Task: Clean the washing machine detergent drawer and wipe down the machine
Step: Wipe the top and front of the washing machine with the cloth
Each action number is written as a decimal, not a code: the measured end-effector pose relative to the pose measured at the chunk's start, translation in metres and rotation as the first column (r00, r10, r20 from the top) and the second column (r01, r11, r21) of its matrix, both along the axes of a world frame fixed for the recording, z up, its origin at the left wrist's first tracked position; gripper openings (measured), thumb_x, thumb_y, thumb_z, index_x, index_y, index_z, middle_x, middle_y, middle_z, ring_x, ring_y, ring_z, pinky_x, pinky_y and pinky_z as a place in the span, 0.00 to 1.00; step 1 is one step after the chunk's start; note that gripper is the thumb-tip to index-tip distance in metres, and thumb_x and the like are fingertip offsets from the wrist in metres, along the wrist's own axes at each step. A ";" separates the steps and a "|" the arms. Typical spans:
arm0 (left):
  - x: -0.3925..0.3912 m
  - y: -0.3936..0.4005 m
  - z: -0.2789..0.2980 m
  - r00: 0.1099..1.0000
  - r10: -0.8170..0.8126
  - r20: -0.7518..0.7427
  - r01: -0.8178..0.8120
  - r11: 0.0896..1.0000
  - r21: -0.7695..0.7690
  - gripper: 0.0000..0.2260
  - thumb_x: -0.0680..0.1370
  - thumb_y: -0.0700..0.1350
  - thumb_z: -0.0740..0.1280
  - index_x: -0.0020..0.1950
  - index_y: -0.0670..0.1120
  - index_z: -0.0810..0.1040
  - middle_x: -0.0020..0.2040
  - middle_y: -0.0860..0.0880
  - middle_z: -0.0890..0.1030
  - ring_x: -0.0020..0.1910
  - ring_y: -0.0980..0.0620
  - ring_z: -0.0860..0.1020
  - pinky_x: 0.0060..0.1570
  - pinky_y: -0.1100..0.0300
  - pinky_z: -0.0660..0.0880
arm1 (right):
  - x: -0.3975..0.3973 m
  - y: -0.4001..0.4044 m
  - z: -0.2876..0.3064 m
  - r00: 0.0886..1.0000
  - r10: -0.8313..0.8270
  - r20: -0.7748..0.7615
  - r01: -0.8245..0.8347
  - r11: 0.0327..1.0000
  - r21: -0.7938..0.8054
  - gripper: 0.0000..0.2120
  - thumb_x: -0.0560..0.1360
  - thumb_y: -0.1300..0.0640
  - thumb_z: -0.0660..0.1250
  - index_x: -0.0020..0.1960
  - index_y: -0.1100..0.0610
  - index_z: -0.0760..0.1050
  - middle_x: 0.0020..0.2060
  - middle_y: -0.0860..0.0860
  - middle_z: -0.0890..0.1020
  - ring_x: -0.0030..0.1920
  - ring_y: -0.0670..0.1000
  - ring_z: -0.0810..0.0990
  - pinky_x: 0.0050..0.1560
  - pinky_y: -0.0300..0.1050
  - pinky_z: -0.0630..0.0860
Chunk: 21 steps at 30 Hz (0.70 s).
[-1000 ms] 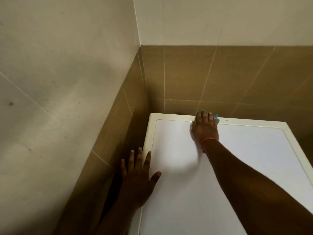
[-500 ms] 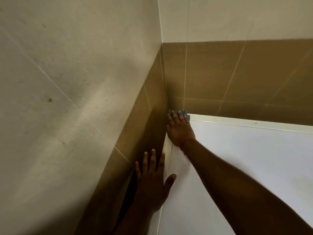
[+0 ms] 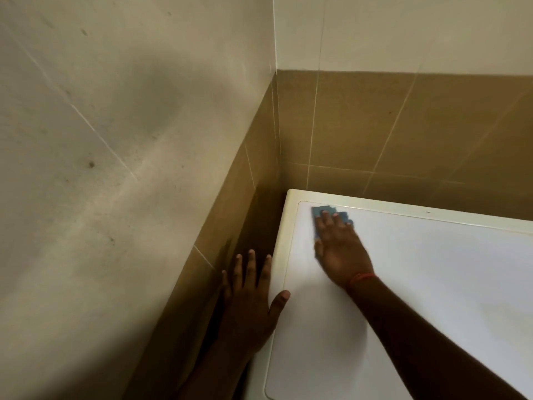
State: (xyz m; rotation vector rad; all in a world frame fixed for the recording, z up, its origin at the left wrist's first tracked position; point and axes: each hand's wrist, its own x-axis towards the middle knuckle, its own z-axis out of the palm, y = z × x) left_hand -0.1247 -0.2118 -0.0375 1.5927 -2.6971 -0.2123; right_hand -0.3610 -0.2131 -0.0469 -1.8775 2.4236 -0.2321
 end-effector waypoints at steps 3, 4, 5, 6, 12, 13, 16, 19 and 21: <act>0.000 -0.001 -0.001 1.000 0.008 -0.004 -0.008 1.000 0.011 0.33 0.79 0.68 0.43 0.77 0.51 0.59 0.77 0.43 0.62 0.76 0.38 0.59 0.71 0.34 0.56 | 0.010 0.011 -0.001 0.987 -0.158 0.025 0.158 0.987 0.008 0.29 0.81 0.46 0.43 0.77 0.59 0.59 0.75 0.58 0.62 0.76 0.61 0.60 0.75 0.58 0.56; 0.001 0.000 -0.001 1.000 0.010 -0.009 -0.010 1.000 0.022 0.33 0.79 0.68 0.43 0.78 0.52 0.58 0.77 0.43 0.62 0.76 0.38 0.59 0.71 0.34 0.57 | 0.019 0.018 -0.005 0.996 -0.082 0.017 0.081 0.996 0.024 0.29 0.81 0.46 0.43 0.78 0.58 0.57 0.76 0.57 0.60 0.77 0.60 0.57 0.75 0.57 0.55; 0.001 0.001 -0.001 1.000 0.009 -0.012 -0.009 1.000 0.028 0.33 0.79 0.68 0.43 0.78 0.52 0.59 0.77 0.43 0.62 0.76 0.38 0.59 0.70 0.34 0.58 | 0.021 0.025 -0.008 1.000 0.023 -0.008 -0.022 0.999 0.029 0.29 0.81 0.45 0.42 0.79 0.57 0.54 0.77 0.56 0.58 0.77 0.59 0.55 0.76 0.56 0.53; 0.001 0.002 -0.001 1.000 0.005 -0.013 -0.004 1.000 0.025 0.33 0.79 0.68 0.43 0.78 0.51 0.59 0.77 0.43 0.62 0.76 0.38 0.59 0.70 0.34 0.58 | 0.016 0.032 -0.006 0.996 0.090 -0.003 -0.090 0.994 0.058 0.30 0.81 0.44 0.41 0.79 0.56 0.53 0.78 0.55 0.56 0.78 0.57 0.54 0.77 0.55 0.52; 0.002 0.003 0.005 1.000 0.023 0.005 -0.024 1.000 0.020 0.33 0.79 0.68 0.41 0.78 0.51 0.58 0.77 0.43 0.63 0.76 0.38 0.60 0.69 0.34 0.58 | 0.030 0.048 -0.004 0.997 -0.078 -0.007 0.078 0.997 0.004 0.28 0.81 0.47 0.47 0.77 0.59 0.58 0.75 0.59 0.63 0.75 0.61 0.60 0.74 0.58 0.54; 0.004 0.005 0.005 1.000 0.022 0.009 -0.023 0.999 0.025 0.33 0.79 0.68 0.41 0.78 0.51 0.58 0.77 0.42 0.63 0.76 0.38 0.60 0.69 0.35 0.58 | 0.042 0.056 -0.006 0.998 0.057 -0.032 -0.057 0.998 0.013 0.28 0.81 0.47 0.47 0.78 0.58 0.57 0.76 0.58 0.62 0.76 0.60 0.59 0.74 0.57 0.52; 0.010 0.009 0.004 0.999 0.030 0.023 -0.031 0.998 0.050 0.33 0.79 0.68 0.41 0.77 0.51 0.59 0.76 0.42 0.64 0.75 0.37 0.61 0.68 0.34 0.57 | 0.029 0.064 -0.003 0.980 0.191 -0.056 -0.188 0.981 0.049 0.28 0.82 0.45 0.45 0.79 0.55 0.54 0.77 0.56 0.59 0.77 0.57 0.56 0.76 0.55 0.51; 0.015 0.014 0.006 0.998 0.052 0.025 -0.053 0.998 0.041 0.32 0.79 0.67 0.41 0.77 0.50 0.60 0.76 0.42 0.64 0.75 0.37 0.62 0.68 0.34 0.57 | 0.037 0.061 -0.004 0.997 -0.071 -0.011 0.071 0.997 -0.010 0.28 0.82 0.46 0.47 0.78 0.58 0.56 0.76 0.58 0.61 0.76 0.60 0.58 0.75 0.57 0.55; 0.017 0.020 0.007 0.998 0.061 0.004 -0.062 0.997 0.049 0.31 0.80 0.66 0.41 0.77 0.51 0.58 0.76 0.42 0.64 0.74 0.38 0.63 0.68 0.34 0.57 | 0.075 0.057 -0.006 0.992 0.109 0.068 -0.108 0.994 -0.017 0.27 0.82 0.48 0.49 0.78 0.57 0.56 0.76 0.57 0.60 0.77 0.59 0.56 0.75 0.58 0.55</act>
